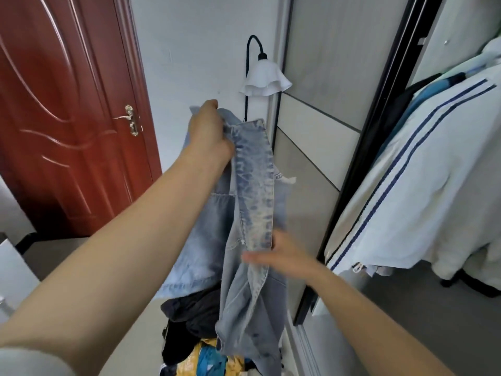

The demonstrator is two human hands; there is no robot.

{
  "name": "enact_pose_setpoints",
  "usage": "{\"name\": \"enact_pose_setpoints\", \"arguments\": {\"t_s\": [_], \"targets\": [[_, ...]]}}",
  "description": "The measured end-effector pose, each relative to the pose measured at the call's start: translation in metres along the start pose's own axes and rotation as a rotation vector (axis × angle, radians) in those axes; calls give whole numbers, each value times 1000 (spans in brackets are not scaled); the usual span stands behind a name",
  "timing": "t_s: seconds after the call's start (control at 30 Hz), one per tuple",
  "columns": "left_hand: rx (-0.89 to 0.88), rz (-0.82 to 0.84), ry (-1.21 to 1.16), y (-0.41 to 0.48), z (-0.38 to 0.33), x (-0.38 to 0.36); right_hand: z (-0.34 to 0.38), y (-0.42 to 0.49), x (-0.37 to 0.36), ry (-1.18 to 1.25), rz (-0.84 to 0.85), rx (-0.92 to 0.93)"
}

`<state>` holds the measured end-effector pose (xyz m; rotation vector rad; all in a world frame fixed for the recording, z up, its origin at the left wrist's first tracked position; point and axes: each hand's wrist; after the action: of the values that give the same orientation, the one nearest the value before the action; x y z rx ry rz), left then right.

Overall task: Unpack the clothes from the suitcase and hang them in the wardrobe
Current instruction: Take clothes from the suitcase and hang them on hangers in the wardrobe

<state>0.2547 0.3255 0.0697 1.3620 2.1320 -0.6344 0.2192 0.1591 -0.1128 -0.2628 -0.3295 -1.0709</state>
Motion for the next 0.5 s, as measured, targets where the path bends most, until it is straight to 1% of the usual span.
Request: {"name": "enact_pose_setpoints", "arguments": {"t_s": [0.03, 0.07, 0.1, 0.17, 0.23, 0.3, 0.37, 0.43, 0.5], "targets": [[-21, -2, -31, -4, 1, -5, -10, 2, -12, -118, 31, -15], [-45, -9, -42, -6, 1, -7, -24, 8, -16, -163, -6, -50], [-69, -25, -25, -7, -1, -7, -32, 13, -13, -122, -68, -116], [-144, -97, 43, -3, -10, 4, -34, 22, 5, 64, -253, -225], [-243, -182, 95, 11, -16, 25, -23, 25, 28, 229, -434, -249], [-309, -267, 162, 25, -12, 53, 1, 27, 50, 303, -580, -190], [-309, -316, 250, 32, -2, 79, 27, 33, 69, 310, -699, -69], [-244, -320, 314, 39, 12, 104, 56, 41, 80, 262, -785, 84], [-110, -331, 385, 44, 28, 127, 77, 50, 87, 162, -807, 179]]}}
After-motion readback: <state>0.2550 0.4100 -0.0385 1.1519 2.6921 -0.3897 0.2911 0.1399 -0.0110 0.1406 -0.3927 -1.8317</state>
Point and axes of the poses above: each hand's wrist, its own y-axis towards the middle knuckle, its own x-axis out of the back of the hand, z = x × y
